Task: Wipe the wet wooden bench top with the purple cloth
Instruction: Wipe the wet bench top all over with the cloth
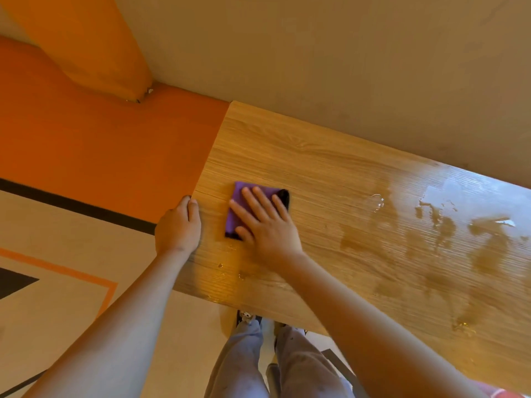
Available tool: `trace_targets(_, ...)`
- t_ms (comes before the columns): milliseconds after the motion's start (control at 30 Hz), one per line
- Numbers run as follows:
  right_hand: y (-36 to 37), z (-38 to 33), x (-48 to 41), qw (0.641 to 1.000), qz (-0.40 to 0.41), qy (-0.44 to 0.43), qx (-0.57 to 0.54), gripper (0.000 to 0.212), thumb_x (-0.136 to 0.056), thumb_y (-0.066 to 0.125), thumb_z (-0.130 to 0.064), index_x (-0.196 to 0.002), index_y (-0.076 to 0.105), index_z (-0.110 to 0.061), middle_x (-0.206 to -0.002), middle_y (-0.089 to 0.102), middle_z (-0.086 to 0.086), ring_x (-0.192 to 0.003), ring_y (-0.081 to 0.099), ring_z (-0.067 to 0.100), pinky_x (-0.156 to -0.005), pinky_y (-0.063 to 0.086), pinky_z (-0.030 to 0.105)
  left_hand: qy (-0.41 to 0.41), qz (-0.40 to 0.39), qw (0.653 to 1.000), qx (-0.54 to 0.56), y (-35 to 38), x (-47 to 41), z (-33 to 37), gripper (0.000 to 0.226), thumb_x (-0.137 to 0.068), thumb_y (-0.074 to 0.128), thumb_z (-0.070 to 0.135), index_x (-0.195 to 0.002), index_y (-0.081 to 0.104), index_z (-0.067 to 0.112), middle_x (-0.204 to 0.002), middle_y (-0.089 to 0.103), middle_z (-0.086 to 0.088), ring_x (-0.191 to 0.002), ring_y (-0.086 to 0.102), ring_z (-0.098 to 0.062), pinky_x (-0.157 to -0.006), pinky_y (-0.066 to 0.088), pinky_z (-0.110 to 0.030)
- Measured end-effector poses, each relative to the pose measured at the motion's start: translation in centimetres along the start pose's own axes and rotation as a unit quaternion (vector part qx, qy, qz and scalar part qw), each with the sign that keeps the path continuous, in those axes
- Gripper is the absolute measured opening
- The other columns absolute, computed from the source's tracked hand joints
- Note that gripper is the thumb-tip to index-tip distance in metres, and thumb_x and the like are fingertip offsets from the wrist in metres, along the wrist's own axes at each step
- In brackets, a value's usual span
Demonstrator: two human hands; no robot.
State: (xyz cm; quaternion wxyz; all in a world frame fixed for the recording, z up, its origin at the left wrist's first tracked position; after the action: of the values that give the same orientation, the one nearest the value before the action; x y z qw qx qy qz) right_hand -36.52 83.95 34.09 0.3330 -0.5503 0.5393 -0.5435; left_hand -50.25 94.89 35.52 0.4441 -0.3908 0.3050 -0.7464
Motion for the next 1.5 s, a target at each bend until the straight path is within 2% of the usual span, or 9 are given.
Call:
trace_targets(267, -4.1, 18.7, 1.4, 0.952, 0.024, 0.301, -0.060, 0.054, -0.100, 0.018, -0.047, -0.150, 0.000, -0.037, -0.160, -0.009, -0.002, -0.146, -0.013, 0.014, -0.117, -0.010, 0.036, 0.005, -0.001, 1.000, 0.005, -0.1, 0.2, 0.2, 0.045, -0.103, 0.026, 0.031, -0.123, 0.053, 0.000, -0.120, 0.060, -0.024, -0.108, 0.055, -0.039, -0.084, 0.042, -0.041)
trace_targets(400, -3.6, 19.2, 1.8, 0.932, 0.037, 0.357, -0.061, 0.054, -0.101, 0.017, -0.045, -0.151, -0.002, -0.033, -0.160, -0.011, 0.001, -0.146, -0.015, 0.018, -0.118, -0.010, 0.042, 0.012, 0.005, 1.000, 0.002, -0.2, 0.2, 0.2, 0.045, -0.103, 0.026, 0.030, -0.122, 0.053, -0.001, -0.119, 0.060, -0.025, -0.107, 0.056, -0.039, -0.085, 0.042, -0.042)
trace_targets(667, -1.6, 3.1, -3.2, 0.993, 0.021, 0.115, -0.030, 0.054, -0.101, 0.018, -0.044, -0.150, -0.001, -0.034, -0.159, -0.011, 0.000, -0.145, -0.018, 0.019, -0.117, -0.013, 0.042, 0.011, 0.006, 1.000, 0.000, 0.0, 0.1, 0.1, 0.044, -0.103, 0.027, 0.030, -0.124, 0.053, 0.001, -0.121, 0.060, -0.024, -0.110, 0.055, -0.040, -0.087, 0.042, -0.042)
trace_targets(767, -1.7, 2.9, -4.4, 0.996, 0.013, 0.088, -0.029, 0.054, -0.101, 0.019, -0.046, -0.150, 0.001, -0.035, -0.160, -0.009, -0.002, -0.145, -0.017, 0.017, -0.116, -0.014, 0.041, 0.005, 0.004, 1.000, 0.008, 0.0, 0.1, 0.4, 0.045, -0.103, 0.027, 0.031, -0.129, 0.051, 0.004, -0.125, 0.058, -0.023, -0.114, 0.053, -0.039, -0.089, 0.042, -0.042)
trace_targets(867, -2.8, 6.6, -4.8, 0.993, 0.021, 0.105, -0.050, 0.053, -0.101, 0.021, -0.045, -0.150, 0.003, -0.036, -0.160, -0.007, -0.004, -0.146, -0.014, 0.015, -0.117, -0.012, 0.038, 0.007, 0.007, 1.000, 0.012, 0.0, 0.1, 0.4, 0.044, -0.103, 0.028, 0.030, -0.127, 0.053, 0.002, -0.125, 0.058, -0.023, -0.114, 0.053, -0.039, -0.090, 0.042, -0.042)
trace_targets(1133, -5.0, 23.0, -0.5, 0.933, 0.049, 0.348, -0.081, 0.054, -0.100, 0.019, -0.048, -0.150, 0.002, -0.038, -0.160, -0.008, -0.003, -0.146, -0.011, 0.015, -0.118, -0.009, 0.039, 0.009, 0.002, 1.000, 0.021, 0.2, 0.0, 0.2, 0.045, -0.103, 0.027, 0.030, -0.128, 0.052, 0.003, -0.126, 0.057, -0.022, -0.115, 0.052, -0.038, -0.091, 0.041, -0.042)
trace_targets(1267, -4.9, 25.4, 2.2, 0.912, 0.041, 0.397, -0.095, 0.056, -0.100, 0.014, -0.048, -0.151, -0.003, -0.034, -0.160, -0.012, -0.001, -0.146, -0.015, 0.016, -0.118, -0.011, 0.042, 0.014, 0.004, 1.000, 0.022, 0.1, 0.0, 0.1, 0.044, -0.103, 0.027, 0.030, -0.127, 0.052, 0.002, -0.125, 0.058, -0.022, -0.114, 0.053, -0.038, -0.091, 0.041, -0.041)
trace_targets(1367, -4.6, 22.8, 1.1, 0.914, 0.038, 0.395, -0.083, 0.055, -0.100, 0.015, -0.046, -0.150, -0.004, -0.033, -0.159, -0.013, 0.002, -0.145, -0.017, 0.018, -0.117, -0.011, 0.044, 0.015, 0.006, 1.000, 0.021, 0.2, -0.2, -0.1, 0.044, -0.103, 0.027, 0.031, -0.129, 0.051, 0.004, -0.125, 0.058, -0.022, -0.114, 0.053, -0.038, -0.091, 0.041, -0.041)
trace_targets(1500, -3.6, 14.6, -1.3, 0.967, 0.028, 0.249, -0.047, 0.055, -0.101, 0.016, -0.045, -0.150, -0.006, -0.033, -0.159, -0.015, 0.002, -0.145, -0.019, 0.018, -0.117, -0.012, 0.042, 0.013, 0.008, 1.000, 0.015, 0.3, -0.4, -0.3, 0.045, -0.103, 0.026, 0.032, -0.129, 0.051, 0.005, -0.125, 0.058, -0.022, -0.114, 0.053, -0.039, -0.091, 0.041, -0.042)
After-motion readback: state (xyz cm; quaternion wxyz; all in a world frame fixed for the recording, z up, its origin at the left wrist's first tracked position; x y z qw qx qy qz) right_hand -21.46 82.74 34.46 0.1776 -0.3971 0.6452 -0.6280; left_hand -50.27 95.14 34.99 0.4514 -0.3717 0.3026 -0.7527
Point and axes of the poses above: each hand's wrist, its own x-axis away from the middle knuckle, its own y-axis out of the palm, z = x × y, the point moved 4 cm from there along -x, towards the middle knuckle
